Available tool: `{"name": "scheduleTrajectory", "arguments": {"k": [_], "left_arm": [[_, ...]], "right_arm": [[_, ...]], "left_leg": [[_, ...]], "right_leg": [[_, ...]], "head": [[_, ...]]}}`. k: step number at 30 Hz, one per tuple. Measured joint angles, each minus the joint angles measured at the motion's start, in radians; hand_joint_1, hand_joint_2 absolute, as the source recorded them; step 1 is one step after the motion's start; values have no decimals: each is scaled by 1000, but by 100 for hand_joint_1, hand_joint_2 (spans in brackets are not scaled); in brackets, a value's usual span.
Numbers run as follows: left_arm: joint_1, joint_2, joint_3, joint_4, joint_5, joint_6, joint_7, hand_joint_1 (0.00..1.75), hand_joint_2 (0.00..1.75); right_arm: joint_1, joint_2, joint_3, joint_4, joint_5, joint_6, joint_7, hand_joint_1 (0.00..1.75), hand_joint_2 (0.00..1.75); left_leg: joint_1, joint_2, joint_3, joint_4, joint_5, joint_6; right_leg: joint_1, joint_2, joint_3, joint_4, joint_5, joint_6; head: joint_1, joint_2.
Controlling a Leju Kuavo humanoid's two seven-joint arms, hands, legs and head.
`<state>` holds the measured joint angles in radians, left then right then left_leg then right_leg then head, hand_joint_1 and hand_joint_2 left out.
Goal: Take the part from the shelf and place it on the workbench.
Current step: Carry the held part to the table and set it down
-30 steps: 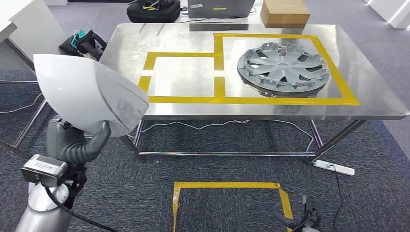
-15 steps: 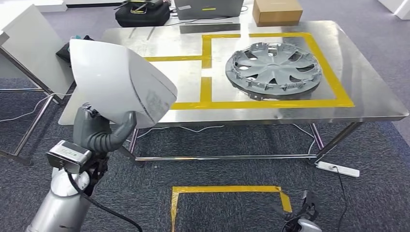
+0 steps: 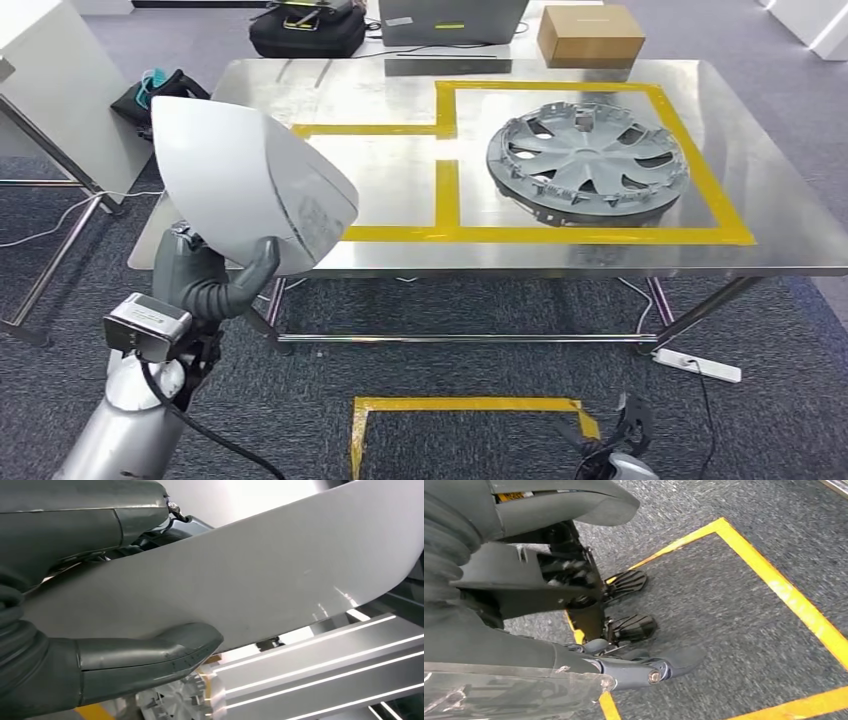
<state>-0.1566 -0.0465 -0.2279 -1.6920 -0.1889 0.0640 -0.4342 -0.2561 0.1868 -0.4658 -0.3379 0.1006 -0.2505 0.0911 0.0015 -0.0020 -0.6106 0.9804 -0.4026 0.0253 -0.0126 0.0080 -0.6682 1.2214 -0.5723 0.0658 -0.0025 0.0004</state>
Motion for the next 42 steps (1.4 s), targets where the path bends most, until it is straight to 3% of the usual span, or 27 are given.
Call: {"name": "scheduleTrajectory", "arguments": {"k": [1,2,3,5,7,11,13,15,17,18,19,21,22,26,28,31,32,33,34,36,37,38,40,42], "left_arm": [[5,0,1,0,0,1,-1,175,175],[9,1,2,0,0,2,-1,175,175],[13,1,3,1,0,2,-2,175,175],[16,0,4,1,0,2,-2,175,175],[16,0,4,1,0,2,-3,175,175],[14,-1,4,1,0,2,-4,175,175],[10,-1,4,1,0,2,-5,175,175],[9,-2,4,2,0,1,-6,175,175],[9,-3,4,5,0,-1,-6,175,175],[9,-3,4,6,0,-2,-6,175,175],[8,-4,4,7,0,-3,-6,175,175],[7,-5,4,8,0,-4,-6,175,175],[5,-6,4,8,0,-5,-6,175,175],[2,-9,4,9,0,-8,-6,175,175],[0,-10,4,9,0,-9,-6,175,175],[0,-14,3,10,0,-11,-5,175,175],[1,-14,3,12,0,-12,-4,175,175],[1,-14,2,13,0,-13,-3,175,175],[1,-15,1,14,0,-14,-1,175,175],[1,-19,-1,15,0,-14,1,175,175],[0,-20,-1,16,0,-14,2,175,175],[-1,-21,-2,17,0,-14,4,175,175],[-2,-23,-3,17,0,-16,8,175,175],[-4,-23,-5,17,0,-22,16,175,175]], "right_arm": [[2,0,0,0,-1,0,0,0,175],[4,0,0,0,-2,0,-2,0,175],[6,0,0,0,-4,-1,-3,0,175],[6,-1,0,0,-8,-2,-6,0,175],[3,-1,0,1,-12,-2,-7,0,175],[-1,-3,1,2,-15,-4,-7,0,175],[-4,-4,2,1,-19,-7,-9,0,175],[-5,-3,3,1,-22,-11,-9,0,175],[-4,-3,4,1,-24,-14,-9,0,175],[-4,-3,5,1,-25,-14,-9,0,175],[-4,-3,5,1,-25,-15,-9,0,175],[-5,-1,6,1,-27,-15,-9,0,175],[-6,-1,6,1,-29,-15,-9,0,175],[-8,1,8,1,-33,-15,-9,0,175],[-11,2,10,0,-35,-14,-10,0,175],[-10,1,13,0,-37,-14,-9,0,175],[-8,1,13,1,-39,-15,-9,0,175],[-5,1,14,1,-40,-15,-9,0,175],[-4,1,14,1,-40,-15,-9,0,175],[-5,1,15,1,-41,-15,-9,0,175],[-6,1,15,1,-41,-16,-9,0,175],[-7,2,15,1,-42,-16,-8,0,175],[-7,2,16,1,-43,-16,-6,0,175],[-8,3,16,1,-43,-18,-6,0,175]], "left_leg": [[0,0,5,0,-6,1],[0,-1,12,0,-12,1],[0,-1,21,1,-19,0],[1,-3,44,1,-37,-8],[-2,-5,59,4,-52,-18],[-3,-3,60,8,-67,-38],[-1,-2,32,67,-96,-48],[1,-2,-43,196,-138,-56],[2,-2,-113,284,-142,-57],[2,-2,-123,276,-113,-55],[2,-2,-115,234,-70,-51],[0,-2,-70,108,13,-42],[-2,-1,-49,59,29,-38],[-4,-3,-23,9,15,-24],[0,-3,-9,0,10,-13],[0,-3,6,-1,-4,-4],[0,-4,13,-1,-10,-4],[0,-5,21,-1,-17,-4],[0,-6,32,0,-25,-5],[-1,-7,56,0,-43,-12],[-3,-7,62,3,-51,-17],[-5,-8,65,4,-56,-22],[-6,-8,65,4,-60,-30],[-5,-8,66,0,-58,-26]], "right_leg": [[0,0,-37,52,-9,2],[0,0,-59,72,1,4],[-1,0,-62,54,31,5],[-3,-3,-21,-71,123,7],[-2,-5,29,-177,166,2],[-1,0,45,-198,150,-27],[-4,2,56,-201,143,-40],[-4,2,66,-202,134,-49],[-4,3,77,-202,123,-51],[-4,4,84,-202,117,-50],[-4,5,93,-202,111,-49],[-2,8,109,-202,98,-42],[-1,9,114,-202,92,-37],[0,6,123,-212,78,-13],[1,2,103,-166,54,-5],[1,0,-15,28,-9,-2],[2,0,-48,69,-8,-1],[2,0,-64,70,16,-1],[2,0,-60,32,58,-1],[2,-2,-14,-101,151,-2],[2,-3,10,-155,172,-5],[3,-3,25,-187,178,-9],[5,0,33,-199,167,-20],[4,3,31,-201,168,-21]], "head": [[0,0],[0,0],[0,0],[0,0],[1,0],[-5,0],[-10,0],[-13,0],[-13,0],[-13,0],[-13,0],[-12,0],[-13,0],[-10,0],[-5,0],[3,0],[3,0],[3,0],[3,0],[4,0],[4,0],[4,0],[2,0],[0,0]]}}
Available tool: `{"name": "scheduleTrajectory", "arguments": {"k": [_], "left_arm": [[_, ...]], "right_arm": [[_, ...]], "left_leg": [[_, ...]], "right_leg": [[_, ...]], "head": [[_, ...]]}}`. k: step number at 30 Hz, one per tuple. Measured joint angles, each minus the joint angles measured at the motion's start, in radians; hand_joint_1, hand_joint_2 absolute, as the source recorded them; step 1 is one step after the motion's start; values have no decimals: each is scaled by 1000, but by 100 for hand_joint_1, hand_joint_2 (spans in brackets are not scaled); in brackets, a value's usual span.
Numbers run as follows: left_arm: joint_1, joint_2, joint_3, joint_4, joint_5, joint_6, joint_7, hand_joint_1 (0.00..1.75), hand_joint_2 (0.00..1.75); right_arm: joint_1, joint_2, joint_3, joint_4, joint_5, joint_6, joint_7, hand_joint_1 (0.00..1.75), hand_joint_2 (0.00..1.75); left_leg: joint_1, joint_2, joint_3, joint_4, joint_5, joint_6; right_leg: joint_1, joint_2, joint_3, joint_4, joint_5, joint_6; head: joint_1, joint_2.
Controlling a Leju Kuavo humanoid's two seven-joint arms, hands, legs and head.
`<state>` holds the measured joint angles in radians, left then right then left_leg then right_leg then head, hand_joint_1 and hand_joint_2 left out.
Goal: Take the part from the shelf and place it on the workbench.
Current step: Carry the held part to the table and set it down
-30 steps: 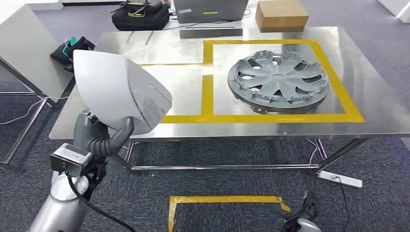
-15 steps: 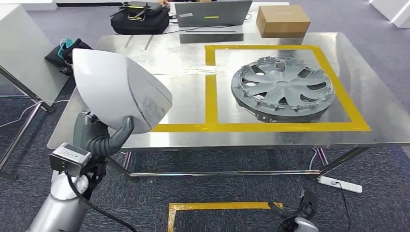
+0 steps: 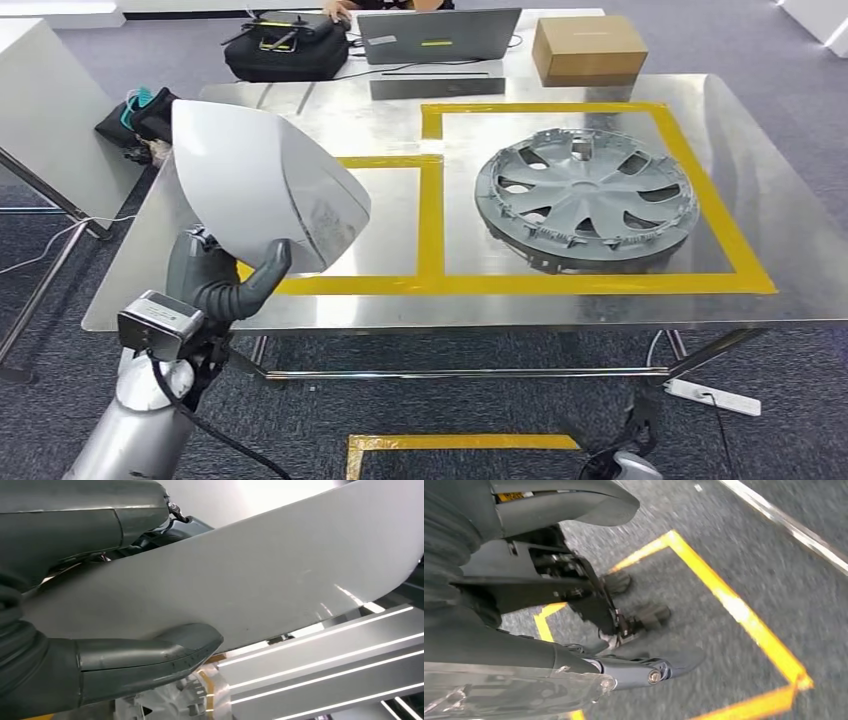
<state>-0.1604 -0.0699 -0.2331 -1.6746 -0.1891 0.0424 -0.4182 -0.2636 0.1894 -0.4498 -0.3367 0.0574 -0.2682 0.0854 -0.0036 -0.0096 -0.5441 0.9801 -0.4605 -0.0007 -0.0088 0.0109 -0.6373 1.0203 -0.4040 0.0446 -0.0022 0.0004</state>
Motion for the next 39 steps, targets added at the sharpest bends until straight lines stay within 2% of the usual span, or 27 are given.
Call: {"name": "scheduleTrajectory", "arguments": {"k": [2,6,8,11,13,23,32,39], "left_arm": [[-6,0,-5,1,-3,-6,6,175,175],[-29,-6,-22,9,-10,-8,9,175,175],[-38,-10,-29,14,-15,-9,11,175,175],[-62,-16,-47,27,-42,-18,24,175,175],[-91,-21,-69,43,-67,-31,38,175,175],[-247,-65,-172,229,-121,-133,111,175,175],[-280,-79,-198,302,-190,-130,112,175,175],[-344,-134,-240,429,-313,-90,162,175,175]], "right_arm": [[-1,2,3,0,0,-1,2,0,175],[-5,6,14,0,0,-1,9,0,175],[-8,6,19,0,1,-1,12,0,175],[-15,7,29,0,6,0,21,0,175],[-22,9,41,1,10,0,28,0,175],[-60,26,106,10,19,2,58,0,175],[-69,29,136,18,28,3,71,0,175],[-95,40,188,27,48,4,103,0,175]], "left_leg": [[-1,0,2,-3,3,9],[-1,0,8,-15,1,14],[-1,1,9,-18,1,11],[1,0,9,-19,3,-7],[1,0,8,-19,4,-14],[-3,0,9,-18,7,-12],[-3,0,8,-18,7,-11],[-4,0,9,-18,7,-9]], "right_leg": [[-2,3,0,-3,1,1],[0,5,0,-3,-4,-6],[1,5,0,-3,-5,-7],[3,4,0,-3,-4,-10],[3,4,1,-3,-2,-12],[-2,3,8,-13,7,-4],[-2,3,9,-16,7,-4],[-3,2,10,-16,7,-4]], "head": [[-1,0],[0,0],[0,0],[0,0],[0,0],[1,0],[0,0],[1,0]]}}
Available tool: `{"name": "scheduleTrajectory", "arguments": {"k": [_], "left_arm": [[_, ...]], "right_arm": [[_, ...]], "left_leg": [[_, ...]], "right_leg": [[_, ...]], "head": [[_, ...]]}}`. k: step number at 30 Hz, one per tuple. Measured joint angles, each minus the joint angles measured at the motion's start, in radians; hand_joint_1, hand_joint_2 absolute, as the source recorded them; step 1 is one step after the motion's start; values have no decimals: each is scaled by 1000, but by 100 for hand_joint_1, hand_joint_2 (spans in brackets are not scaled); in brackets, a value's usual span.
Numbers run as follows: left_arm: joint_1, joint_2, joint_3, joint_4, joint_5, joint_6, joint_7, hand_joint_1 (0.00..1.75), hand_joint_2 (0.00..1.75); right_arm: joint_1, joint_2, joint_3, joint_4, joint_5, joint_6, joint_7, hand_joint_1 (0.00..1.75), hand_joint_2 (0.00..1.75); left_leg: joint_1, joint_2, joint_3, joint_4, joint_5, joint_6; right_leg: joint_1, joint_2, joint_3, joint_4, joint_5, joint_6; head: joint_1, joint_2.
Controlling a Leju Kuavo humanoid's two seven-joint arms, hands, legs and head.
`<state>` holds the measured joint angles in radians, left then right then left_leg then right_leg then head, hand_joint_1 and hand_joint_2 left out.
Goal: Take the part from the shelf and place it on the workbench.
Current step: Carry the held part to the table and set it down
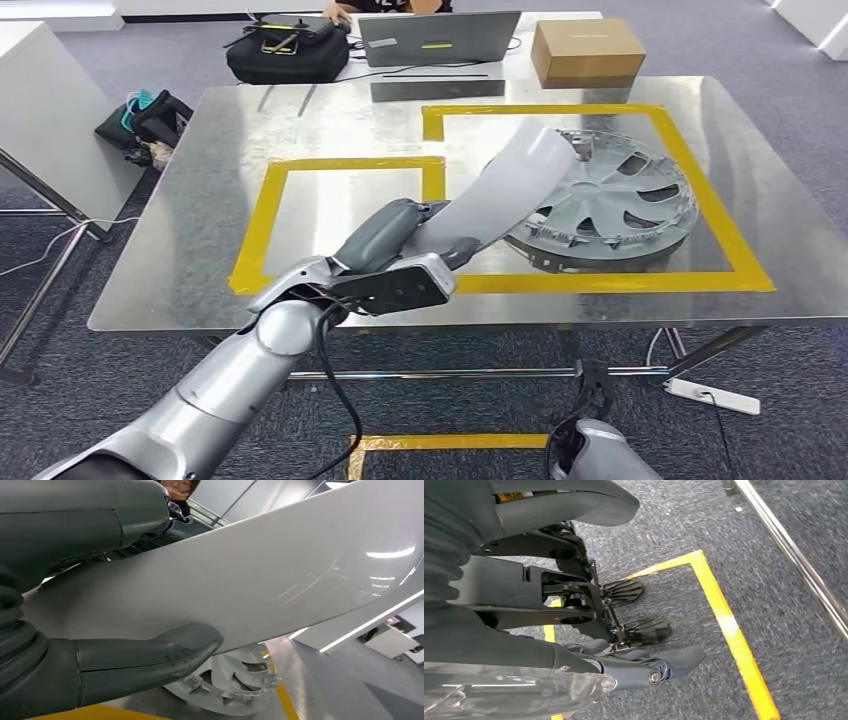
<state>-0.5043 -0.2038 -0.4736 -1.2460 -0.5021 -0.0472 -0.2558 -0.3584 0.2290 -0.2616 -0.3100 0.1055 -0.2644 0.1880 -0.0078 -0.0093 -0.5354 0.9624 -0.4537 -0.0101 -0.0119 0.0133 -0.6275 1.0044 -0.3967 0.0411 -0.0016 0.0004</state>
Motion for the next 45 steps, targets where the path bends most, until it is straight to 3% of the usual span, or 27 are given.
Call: {"name": "scheduleTrajectory", "arguments": {"k": [10,23,34,45], "left_arm": [[-58,-56,-42,269,-264,197,28,175,175],[-86,-80,-49,422,-359,256,69,175,175],[-124,-64,-142,606,-874,475,290,175,175],[-136,-60,-151,714,-995,492,373,175,175]], "right_arm": [[-21,10,79,13,19,16,37,0,175],[-26,18,121,21,20,19,46,0,175],[-28,21,161,22,6,20,54,0,175],[-31,23,191,22,-6,18,62,0,175]], "left_leg": [[0,0,0,0,0,1],[0,0,0,0,0,1],[0,0,0,0,0,1],[0,-1,0,0,0,1]], "right_leg": [[0,0,0,0,0,0],[0,0,0,0,0,0],[0,-1,0,0,0,0],[0,-1,0,0,0,0]], "head": [[0,0],[0,0],[0,0],[0,0]]}}
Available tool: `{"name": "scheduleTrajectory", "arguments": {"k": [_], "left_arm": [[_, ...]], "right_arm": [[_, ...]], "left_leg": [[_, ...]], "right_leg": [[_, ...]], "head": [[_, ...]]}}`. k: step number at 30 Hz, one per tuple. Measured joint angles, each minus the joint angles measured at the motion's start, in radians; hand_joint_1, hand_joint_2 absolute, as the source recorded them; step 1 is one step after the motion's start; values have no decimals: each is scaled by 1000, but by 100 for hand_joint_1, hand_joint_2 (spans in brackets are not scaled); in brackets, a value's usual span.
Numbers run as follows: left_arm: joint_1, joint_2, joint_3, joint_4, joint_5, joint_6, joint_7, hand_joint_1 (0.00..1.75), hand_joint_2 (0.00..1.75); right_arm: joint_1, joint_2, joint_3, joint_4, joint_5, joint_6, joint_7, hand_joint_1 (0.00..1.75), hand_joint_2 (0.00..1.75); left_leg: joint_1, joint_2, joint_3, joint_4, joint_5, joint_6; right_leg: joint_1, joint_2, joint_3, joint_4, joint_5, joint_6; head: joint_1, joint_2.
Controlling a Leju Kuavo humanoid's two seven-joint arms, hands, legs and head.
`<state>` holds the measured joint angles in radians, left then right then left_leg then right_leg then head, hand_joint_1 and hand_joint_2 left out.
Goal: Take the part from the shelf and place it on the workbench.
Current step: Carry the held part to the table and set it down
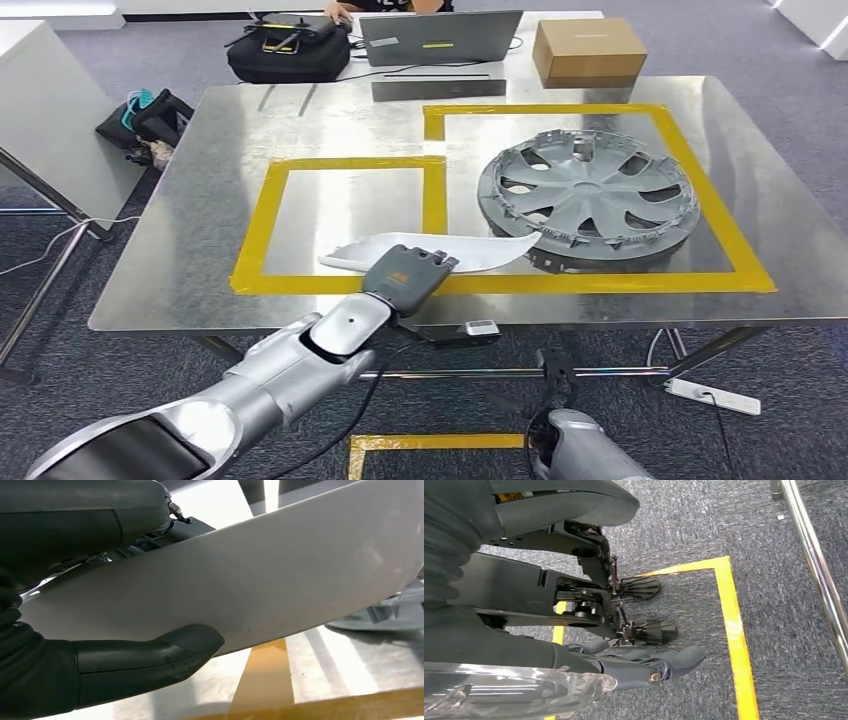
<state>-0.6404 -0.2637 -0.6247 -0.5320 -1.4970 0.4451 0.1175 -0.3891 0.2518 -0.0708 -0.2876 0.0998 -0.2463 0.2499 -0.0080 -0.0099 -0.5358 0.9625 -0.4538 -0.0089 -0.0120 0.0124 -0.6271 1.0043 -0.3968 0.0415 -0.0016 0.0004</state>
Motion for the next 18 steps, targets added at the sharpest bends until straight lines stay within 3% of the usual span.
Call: {"name": "scheduleTrajectory", "arguments": {"k": [11,18], "left_arm": [[-16,0,24,47,5,-48,49,175,175],[-69,-3,108,95,31,-151,143,175,175]], "right_arm": [[-4,3,16,0,3,5,8,0,175],[-12,14,33,2,0,3,21,0,175]], "left_leg": [[0,0,0,0,0,0],[0,0,0,0,0,1]], "right_leg": [[0,0,0,0,0,0],[0,0,0,0,0,0]], "head": [[0,0],[0,0]]}}
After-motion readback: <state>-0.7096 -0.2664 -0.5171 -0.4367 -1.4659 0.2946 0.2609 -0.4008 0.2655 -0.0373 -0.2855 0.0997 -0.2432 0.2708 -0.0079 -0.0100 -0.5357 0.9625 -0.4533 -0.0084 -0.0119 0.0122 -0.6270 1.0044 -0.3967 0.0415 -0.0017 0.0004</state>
